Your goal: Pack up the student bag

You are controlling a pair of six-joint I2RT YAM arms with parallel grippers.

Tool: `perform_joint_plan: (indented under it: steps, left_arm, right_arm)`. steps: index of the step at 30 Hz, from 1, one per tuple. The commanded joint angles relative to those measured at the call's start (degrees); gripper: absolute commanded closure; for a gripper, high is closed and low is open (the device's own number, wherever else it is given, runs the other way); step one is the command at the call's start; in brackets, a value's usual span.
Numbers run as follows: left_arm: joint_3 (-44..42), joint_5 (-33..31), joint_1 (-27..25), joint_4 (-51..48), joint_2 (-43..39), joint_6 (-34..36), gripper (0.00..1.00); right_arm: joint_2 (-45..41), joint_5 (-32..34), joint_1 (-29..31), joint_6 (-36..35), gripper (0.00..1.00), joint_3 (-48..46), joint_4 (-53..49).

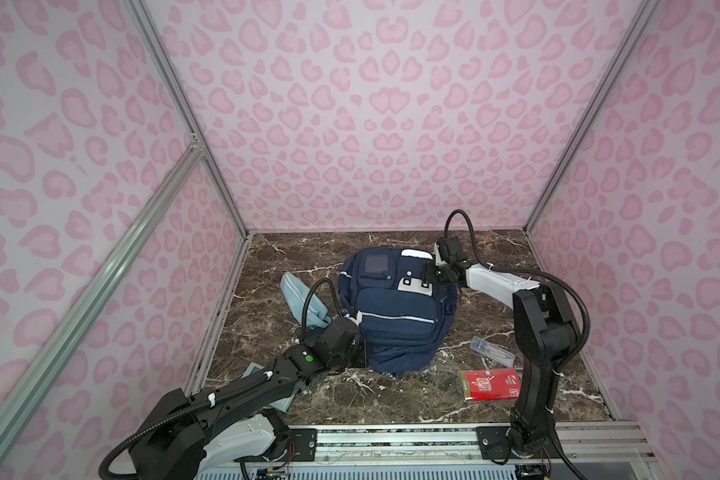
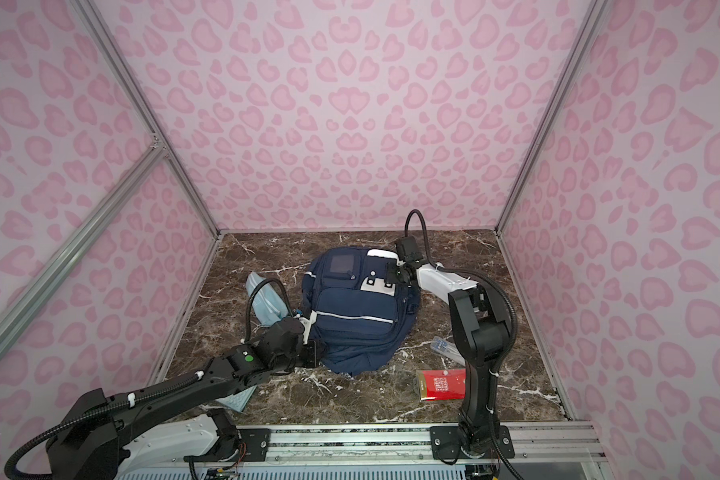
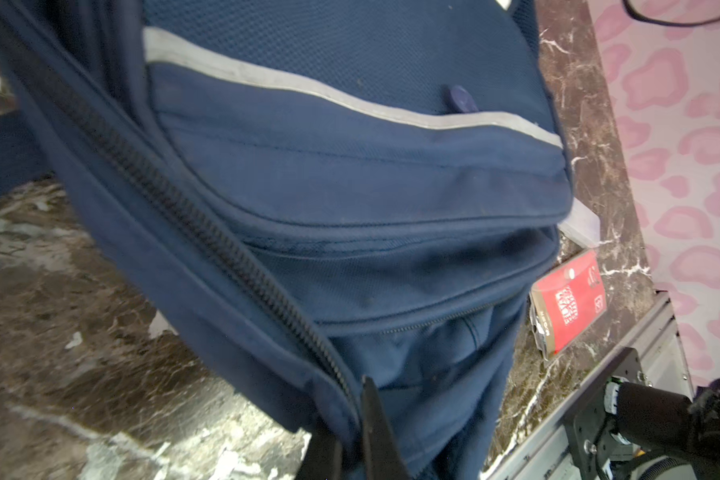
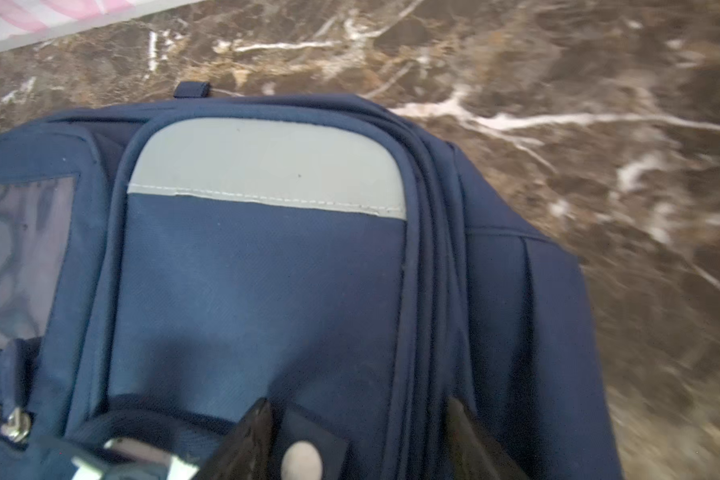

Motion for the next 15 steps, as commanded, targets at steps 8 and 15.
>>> perform_joint_plan:
  steps: [8, 15]
  left_arm:
    - [17.2, -7.9, 6.7, 0.5, 12.8, 7.5, 0.97]
    - [31.5, -14.0, 10.7, -3.0, 28.7, 12.5, 0.96]
  right_arm:
    - [-5.8, 0.5, -9.8, -1.9, 0.35, -11.2, -11.3]
    - [-15.1, 2.8, -6.9, -0.3, 0.35, -20.3, -11.7]
